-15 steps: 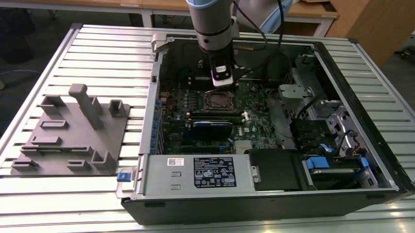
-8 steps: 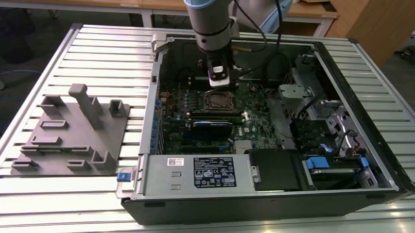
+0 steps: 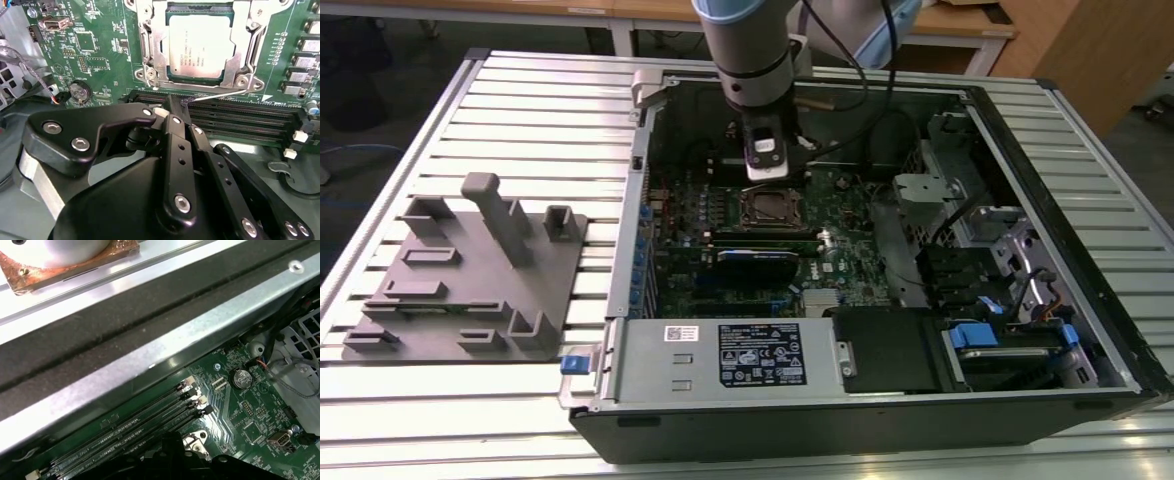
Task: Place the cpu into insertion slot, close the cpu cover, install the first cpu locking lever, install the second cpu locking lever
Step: 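Install the first cpu locking lever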
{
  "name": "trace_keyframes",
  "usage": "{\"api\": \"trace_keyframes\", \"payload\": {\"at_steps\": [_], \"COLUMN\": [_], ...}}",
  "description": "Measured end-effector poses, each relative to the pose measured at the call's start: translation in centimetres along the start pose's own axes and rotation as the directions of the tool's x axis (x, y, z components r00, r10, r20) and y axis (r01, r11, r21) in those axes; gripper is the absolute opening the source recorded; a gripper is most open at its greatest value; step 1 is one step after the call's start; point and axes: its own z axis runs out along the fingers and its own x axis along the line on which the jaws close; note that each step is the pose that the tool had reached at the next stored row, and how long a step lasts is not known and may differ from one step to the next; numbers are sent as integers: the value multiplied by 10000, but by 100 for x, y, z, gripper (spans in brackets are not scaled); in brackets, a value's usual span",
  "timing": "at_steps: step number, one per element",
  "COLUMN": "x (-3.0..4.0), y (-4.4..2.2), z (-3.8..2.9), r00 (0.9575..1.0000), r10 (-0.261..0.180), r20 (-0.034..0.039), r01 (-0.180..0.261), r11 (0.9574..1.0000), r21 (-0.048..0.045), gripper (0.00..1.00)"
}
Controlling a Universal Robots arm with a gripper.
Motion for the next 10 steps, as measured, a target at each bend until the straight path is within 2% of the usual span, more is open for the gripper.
{"api": "trace_keyframes", "payload": {"at_steps": [4,10], "x": [40,65], "y": [-26,-45], "z": [-2,12], "r00": [10000,9999], "r10": [40,45], "r20": [35,97], "r01": [-40,-42], "r11": [9999,9995], "r21": [-160,-301], "gripper": [10,10]}}
